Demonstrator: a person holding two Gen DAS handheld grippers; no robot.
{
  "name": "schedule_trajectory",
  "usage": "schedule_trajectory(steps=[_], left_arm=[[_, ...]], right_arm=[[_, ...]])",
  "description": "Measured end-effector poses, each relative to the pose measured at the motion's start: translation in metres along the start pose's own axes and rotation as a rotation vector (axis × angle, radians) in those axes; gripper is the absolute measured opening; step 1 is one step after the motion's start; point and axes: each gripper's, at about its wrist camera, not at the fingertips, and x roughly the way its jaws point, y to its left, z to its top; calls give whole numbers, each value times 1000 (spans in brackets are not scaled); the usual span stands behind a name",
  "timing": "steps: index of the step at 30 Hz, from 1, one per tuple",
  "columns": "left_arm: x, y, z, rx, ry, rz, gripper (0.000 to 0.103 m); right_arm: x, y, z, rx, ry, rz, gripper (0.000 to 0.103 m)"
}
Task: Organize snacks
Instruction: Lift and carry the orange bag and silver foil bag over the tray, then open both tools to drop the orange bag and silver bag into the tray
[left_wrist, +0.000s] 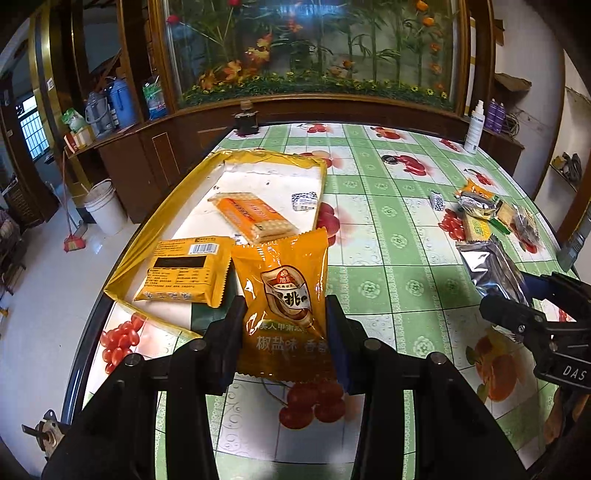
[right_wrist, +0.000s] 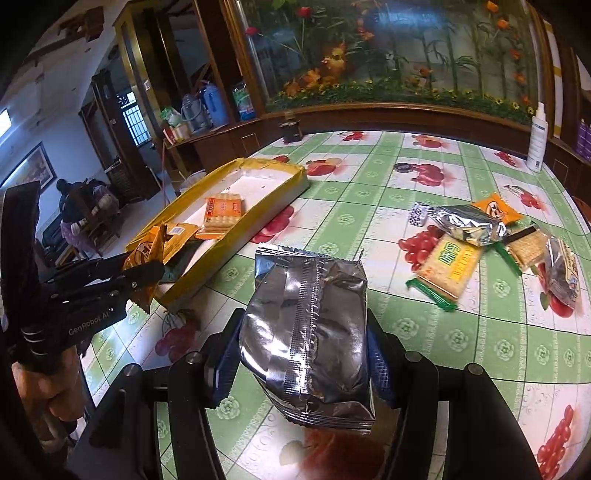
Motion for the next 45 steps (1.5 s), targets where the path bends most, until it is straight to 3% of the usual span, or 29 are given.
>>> schedule_trajectory(steps=[24, 45], left_arm=[[6, 47, 2, -98, -5, 52, 40], [19, 75, 22, -137, -36, 134, 40]], right_arm=[[39, 41, 18, -85, 49, 55, 61], [88, 73, 72, -143, 21, 113, 61]])
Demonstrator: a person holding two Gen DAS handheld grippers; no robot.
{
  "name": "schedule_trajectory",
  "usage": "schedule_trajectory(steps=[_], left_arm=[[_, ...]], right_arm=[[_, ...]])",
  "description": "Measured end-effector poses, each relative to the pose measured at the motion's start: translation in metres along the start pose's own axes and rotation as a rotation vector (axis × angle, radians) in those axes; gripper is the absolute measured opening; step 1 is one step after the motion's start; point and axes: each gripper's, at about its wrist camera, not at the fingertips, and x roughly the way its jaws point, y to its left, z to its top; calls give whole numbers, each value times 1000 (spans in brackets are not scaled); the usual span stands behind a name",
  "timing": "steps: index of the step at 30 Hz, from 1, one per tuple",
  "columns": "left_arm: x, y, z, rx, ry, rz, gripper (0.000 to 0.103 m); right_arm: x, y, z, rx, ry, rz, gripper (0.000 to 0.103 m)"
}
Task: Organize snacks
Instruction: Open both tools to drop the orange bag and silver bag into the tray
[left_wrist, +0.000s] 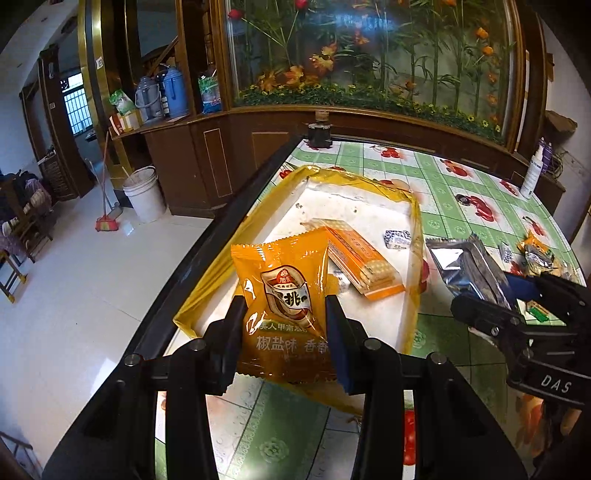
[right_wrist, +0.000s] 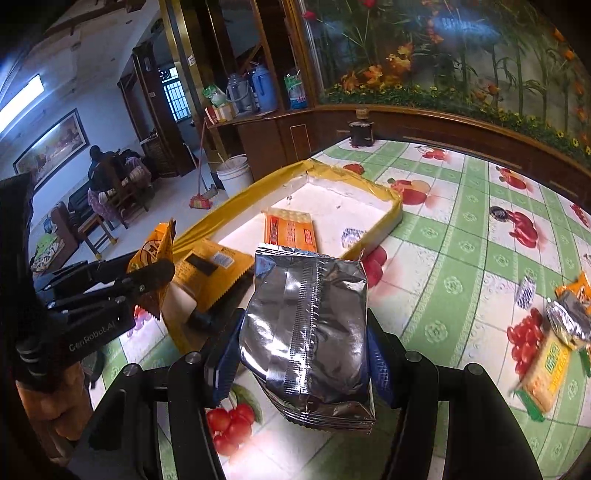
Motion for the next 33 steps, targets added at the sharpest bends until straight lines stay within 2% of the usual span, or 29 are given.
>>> schedule_trajectory(steps=[6, 16, 27, 33], left_arm=[[6, 3, 9, 0, -16, 22, 40], [34, 4, 16, -2, 15, 38, 40], [58, -4, 11, 20, 67, 40, 41], [60, -6, 12, 18, 72, 44, 44]], right_arm=[[21, 4, 23, -15, -9, 3, 61], [69, 6, 51, -28, 12, 5, 61], [101, 4, 58, -33, 39, 2, 61], [108, 0, 55, -27, 51, -5, 63]])
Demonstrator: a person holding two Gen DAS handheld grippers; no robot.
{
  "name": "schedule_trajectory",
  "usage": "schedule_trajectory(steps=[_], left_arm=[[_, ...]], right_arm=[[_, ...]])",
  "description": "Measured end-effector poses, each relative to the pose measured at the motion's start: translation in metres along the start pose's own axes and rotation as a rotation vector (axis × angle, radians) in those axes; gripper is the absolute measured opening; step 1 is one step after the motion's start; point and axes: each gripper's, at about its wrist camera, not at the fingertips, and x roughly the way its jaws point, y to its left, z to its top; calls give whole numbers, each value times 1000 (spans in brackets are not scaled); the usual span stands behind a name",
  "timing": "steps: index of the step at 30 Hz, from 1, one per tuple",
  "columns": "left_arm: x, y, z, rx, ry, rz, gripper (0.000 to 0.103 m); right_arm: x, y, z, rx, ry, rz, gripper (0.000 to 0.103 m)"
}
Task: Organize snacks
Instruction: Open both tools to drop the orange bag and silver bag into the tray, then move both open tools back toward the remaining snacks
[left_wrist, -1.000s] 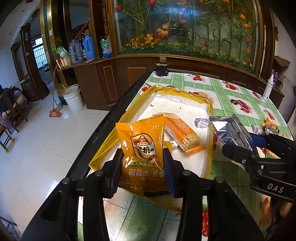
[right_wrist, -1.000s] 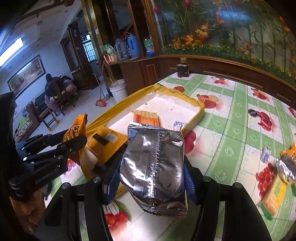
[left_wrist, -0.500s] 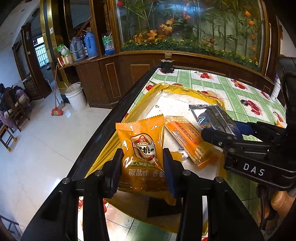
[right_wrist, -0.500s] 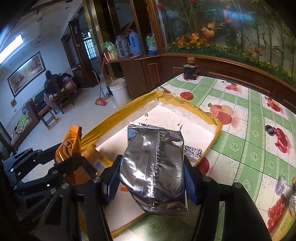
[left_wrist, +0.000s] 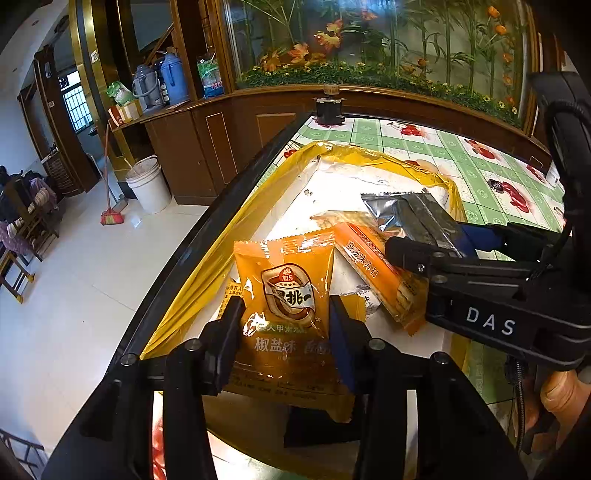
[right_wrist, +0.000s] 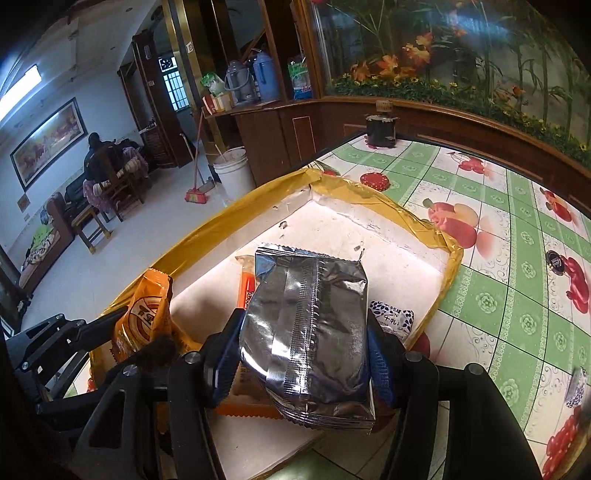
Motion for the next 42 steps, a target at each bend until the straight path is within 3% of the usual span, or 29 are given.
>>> schedule_trajectory(steps=[6, 8, 11, 15, 26, 42], left_arm=[[-7, 0, 0, -6, -16, 11, 50], [-13, -1, 0, -4, -32, 28, 66], [-30, -2, -3, -10, -77, 56, 79], [-54, -3, -6, -19, -130, 75, 80], [-122, -14, -4, -26, -261, 31, 83], [-168, -75, -6, 78, -350, -7, 84]], right_arm=[[-2, -1, -2, 11, -4, 0, 66], [-5, -2, -2, 13, -8, -3, 72], [-15, -3, -3, 15, -27, -5, 75], [-36, -4, -7, 22, -56, -11, 77], [-127, -14, -45, 52, -168, -59, 80], [-224, -119, -146, 261, -178, -272, 81]])
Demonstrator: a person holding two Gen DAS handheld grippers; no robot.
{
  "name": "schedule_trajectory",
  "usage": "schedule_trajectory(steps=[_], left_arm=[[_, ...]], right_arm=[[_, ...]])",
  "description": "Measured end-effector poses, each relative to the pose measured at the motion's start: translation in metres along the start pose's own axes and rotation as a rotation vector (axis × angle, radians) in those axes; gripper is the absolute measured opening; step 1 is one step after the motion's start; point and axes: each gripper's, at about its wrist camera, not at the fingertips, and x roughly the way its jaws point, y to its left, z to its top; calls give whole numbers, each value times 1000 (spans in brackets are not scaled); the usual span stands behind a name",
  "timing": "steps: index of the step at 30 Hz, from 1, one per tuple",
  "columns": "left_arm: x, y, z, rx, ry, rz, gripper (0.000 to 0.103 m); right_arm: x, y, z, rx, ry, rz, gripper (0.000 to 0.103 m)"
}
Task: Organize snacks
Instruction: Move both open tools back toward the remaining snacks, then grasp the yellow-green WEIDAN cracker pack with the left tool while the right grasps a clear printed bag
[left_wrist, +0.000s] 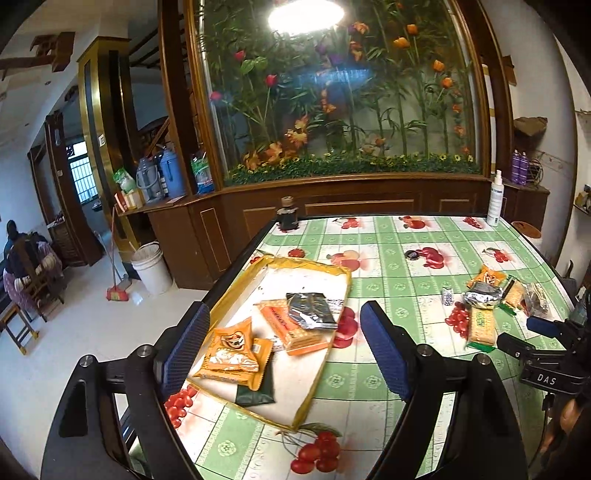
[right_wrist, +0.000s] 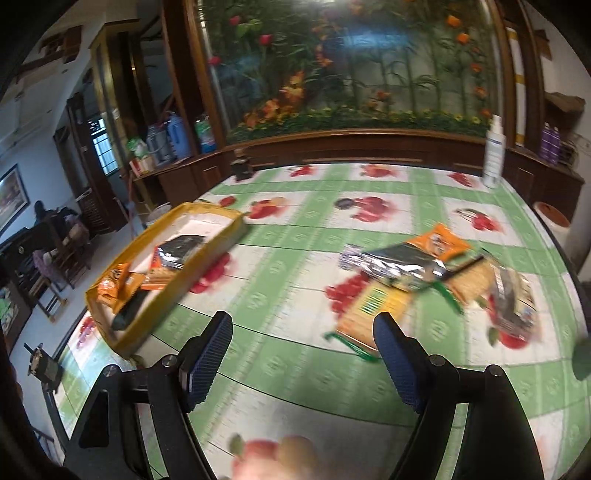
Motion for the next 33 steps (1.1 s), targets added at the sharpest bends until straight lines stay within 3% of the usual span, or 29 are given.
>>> schedule_trajectory(steps=[5, 9, 14, 22, 27, 33], left_arm=[[-6, -21, -1, 36, -3, -8, 86], [4, -38, -2, 50, 42, -57, 88], [28, -71, -11, 64, 146, -185, 88], [74, -155, -27, 137, 316, -409, 88], [99, -208, -31, 221, 351, -459, 88], [127, -235, -30, 237, 380, -463, 88]], right_arm=[[-12, -34, -12, 43, -5, -37, 81], [-18, -57, -19, 68, -7, -61, 82], [-18, -90, -28, 102, 11, -97, 82], [-16, -127, -30, 116, 29, -149, 84], [-2, -153, -16, 132, 34, -193, 84], [30, -184, 5, 178, 66, -197, 84]])
